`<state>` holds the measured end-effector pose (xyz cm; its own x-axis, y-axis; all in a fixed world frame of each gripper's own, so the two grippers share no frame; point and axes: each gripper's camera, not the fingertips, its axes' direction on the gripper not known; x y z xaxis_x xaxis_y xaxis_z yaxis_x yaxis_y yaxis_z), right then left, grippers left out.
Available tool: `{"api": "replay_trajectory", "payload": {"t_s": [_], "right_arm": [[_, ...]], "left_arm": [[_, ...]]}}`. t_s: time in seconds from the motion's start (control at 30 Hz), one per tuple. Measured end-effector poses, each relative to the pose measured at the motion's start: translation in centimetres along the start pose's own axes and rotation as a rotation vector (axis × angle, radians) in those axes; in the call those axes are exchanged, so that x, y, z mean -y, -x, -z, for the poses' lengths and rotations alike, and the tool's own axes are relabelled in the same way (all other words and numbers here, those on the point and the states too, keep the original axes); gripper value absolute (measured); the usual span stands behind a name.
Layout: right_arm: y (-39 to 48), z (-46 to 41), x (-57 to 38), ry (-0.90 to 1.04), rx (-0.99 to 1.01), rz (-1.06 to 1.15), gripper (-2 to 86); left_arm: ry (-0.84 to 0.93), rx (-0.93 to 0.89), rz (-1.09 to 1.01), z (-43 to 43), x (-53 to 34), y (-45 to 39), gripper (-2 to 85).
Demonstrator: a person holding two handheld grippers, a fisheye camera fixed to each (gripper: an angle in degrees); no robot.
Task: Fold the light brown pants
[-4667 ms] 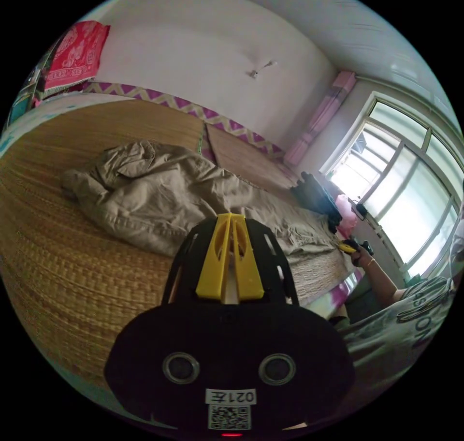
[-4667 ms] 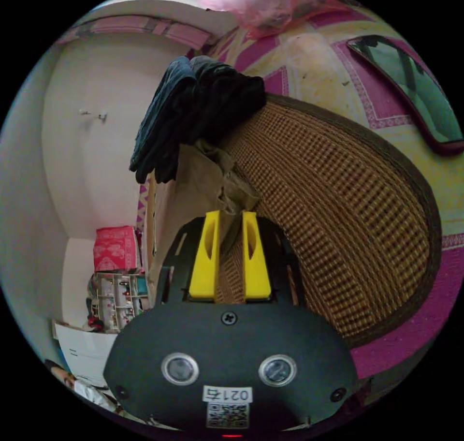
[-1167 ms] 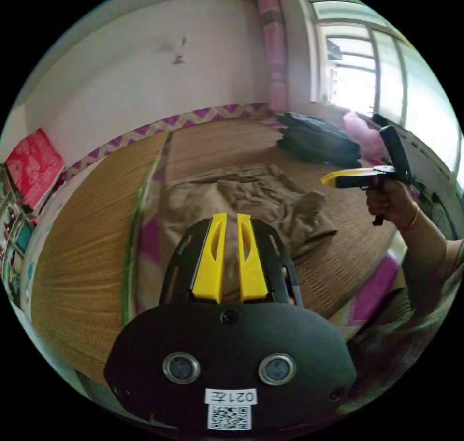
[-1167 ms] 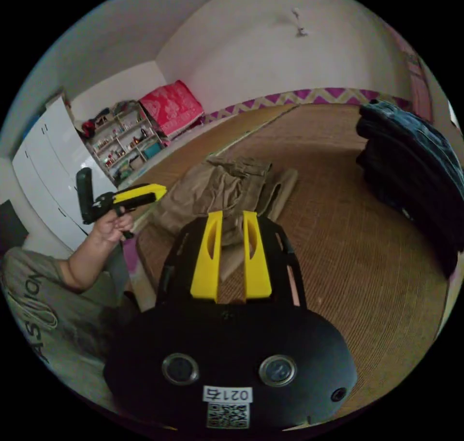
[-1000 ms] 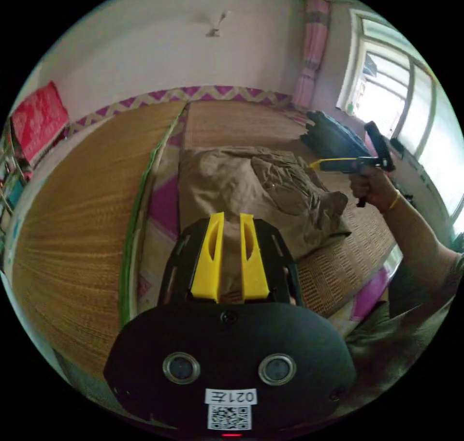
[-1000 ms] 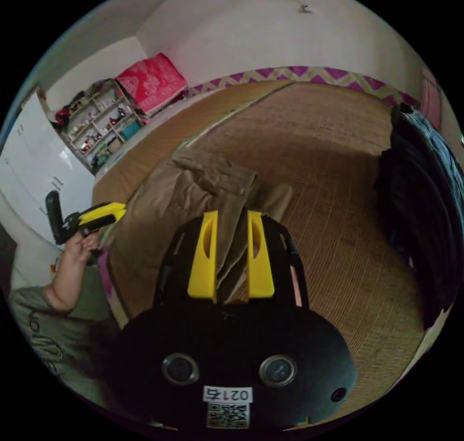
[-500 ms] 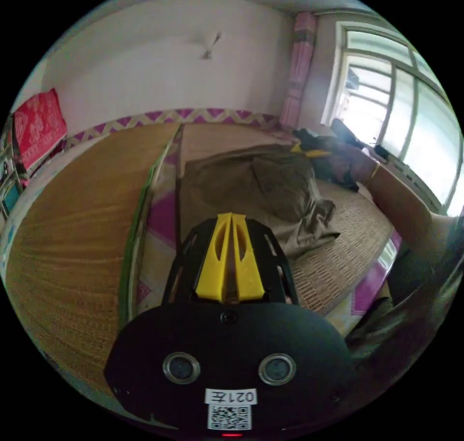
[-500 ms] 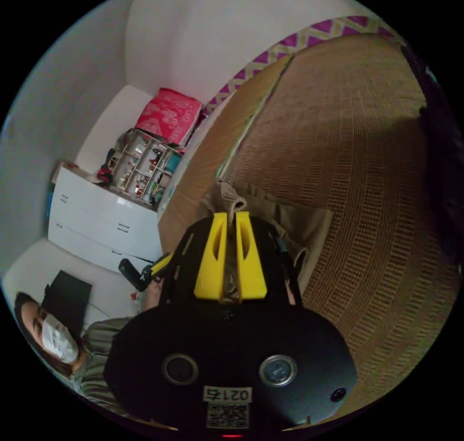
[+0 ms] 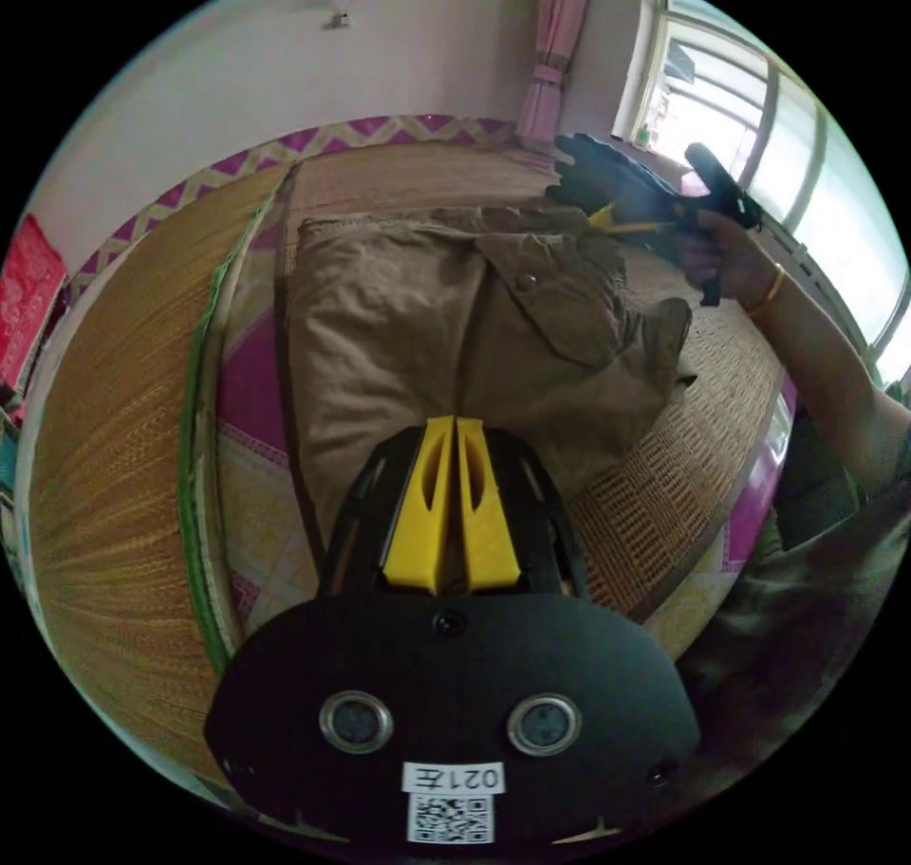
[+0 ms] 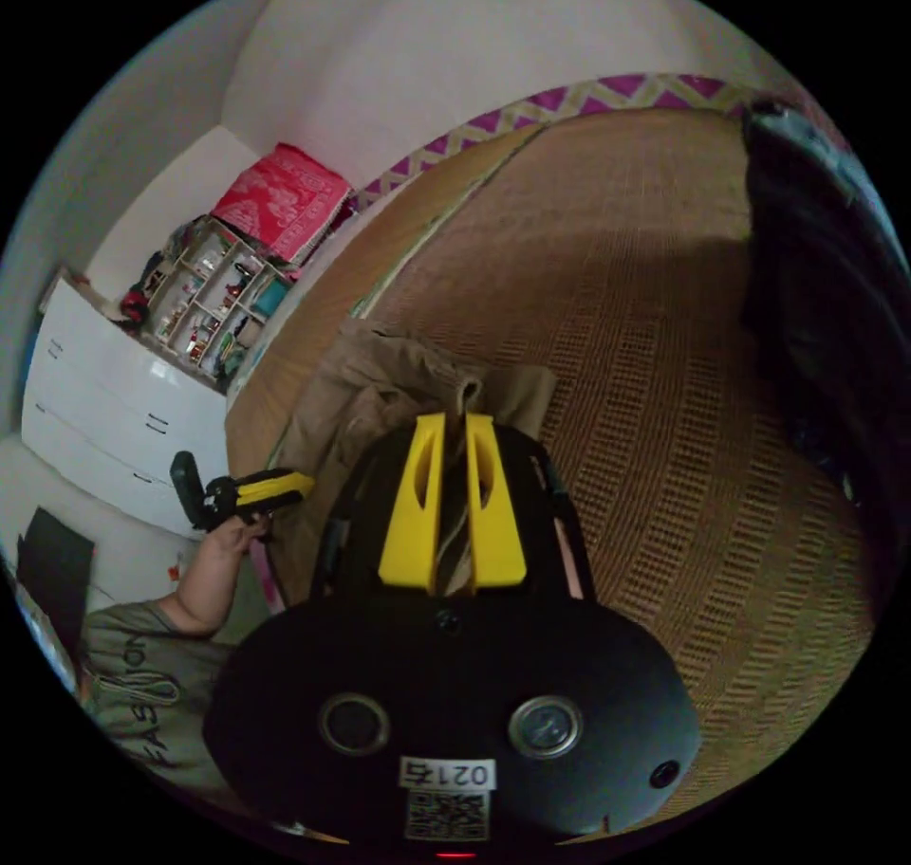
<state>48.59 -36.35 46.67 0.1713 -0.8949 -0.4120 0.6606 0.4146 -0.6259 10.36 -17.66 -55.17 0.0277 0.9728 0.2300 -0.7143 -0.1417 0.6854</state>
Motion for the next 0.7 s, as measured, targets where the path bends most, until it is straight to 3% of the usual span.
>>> {"api": "replay_trajectory", "payload": {"t_s": [0.1,0.17,0.23,0.3,0.4,0.43,0.53,0.7], "right_arm": [[3.8,2.5,-2.1,-0.063,-0.016,0.136,2.5],[6.3,1.0,-3.3,0.000,-0.042,0.240,0.6],[7.3,-5.0,-5.2,0.208,-0.250,0.330,-0.4],[6.9,-5.7,-6.7,0.129,-0.289,0.377,-0.3],[6.0,-3.8,-5.4,0.144,-0.227,0.295,2.1],[5.3,-1.8,-5.1,0.061,-0.192,0.254,4.8],[0.4,1.2,-3.6,-0.048,-0.125,0.030,11.5],[-8.0,-2.5,-1.7,0.074,0.065,-0.222,13.0]], "left_arm": [[-0.002,0.019,-0.014,1.9,0.8,1.1,-0.9],[-0.054,0.000,0.008,3.2,1.1,2.2,-0.7],[-0.075,-0.032,0.047,4.6,1.3,4.0,-0.3],[-0.174,-0.032,0.111,7.3,1.0,5.7,0.4],[-0.337,-0.059,0.266,12.5,0.0,10.2,5.2],[-0.332,-0.073,0.318,13.6,0.1,12.4,8.5],[-0.231,-0.231,0.429,13.8,1.1,18.6,14.0],[-0.070,-0.480,0.484,11.3,3.7,24.2,15.6]]}}
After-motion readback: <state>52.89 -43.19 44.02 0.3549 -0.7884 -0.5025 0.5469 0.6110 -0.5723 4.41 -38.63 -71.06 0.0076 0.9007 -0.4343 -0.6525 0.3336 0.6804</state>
